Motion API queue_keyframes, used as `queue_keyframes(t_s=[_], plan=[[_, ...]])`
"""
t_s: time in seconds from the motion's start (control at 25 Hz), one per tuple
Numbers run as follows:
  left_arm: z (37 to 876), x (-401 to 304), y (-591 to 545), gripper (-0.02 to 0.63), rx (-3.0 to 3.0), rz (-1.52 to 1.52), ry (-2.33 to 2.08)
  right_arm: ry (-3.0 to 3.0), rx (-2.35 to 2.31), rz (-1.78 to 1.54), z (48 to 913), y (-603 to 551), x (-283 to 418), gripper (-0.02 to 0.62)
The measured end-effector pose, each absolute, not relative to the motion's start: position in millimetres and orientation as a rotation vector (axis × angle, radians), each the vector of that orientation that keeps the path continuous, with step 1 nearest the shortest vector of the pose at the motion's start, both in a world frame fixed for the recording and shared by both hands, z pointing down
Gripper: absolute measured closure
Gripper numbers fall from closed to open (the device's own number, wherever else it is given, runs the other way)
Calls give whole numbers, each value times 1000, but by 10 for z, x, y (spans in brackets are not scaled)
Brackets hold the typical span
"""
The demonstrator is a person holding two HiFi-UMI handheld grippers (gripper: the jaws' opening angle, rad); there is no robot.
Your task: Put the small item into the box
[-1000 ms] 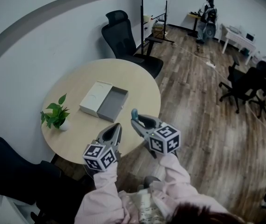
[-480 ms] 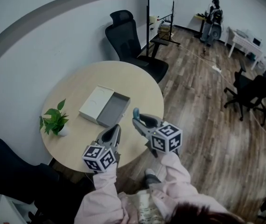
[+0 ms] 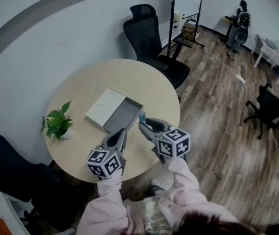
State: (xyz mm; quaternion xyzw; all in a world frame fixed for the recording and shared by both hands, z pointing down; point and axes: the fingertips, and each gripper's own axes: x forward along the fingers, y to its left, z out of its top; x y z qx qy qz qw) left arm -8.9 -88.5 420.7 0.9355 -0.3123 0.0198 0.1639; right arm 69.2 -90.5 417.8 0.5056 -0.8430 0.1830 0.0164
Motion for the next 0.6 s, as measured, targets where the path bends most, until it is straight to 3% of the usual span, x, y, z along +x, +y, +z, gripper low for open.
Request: queue_keyframes(t_s=[0.6], plan=[[4294, 4, -1190, 595, 2564, 64, -1063, -2697, 1339, 621, 4279, -1351, 702, 460]])
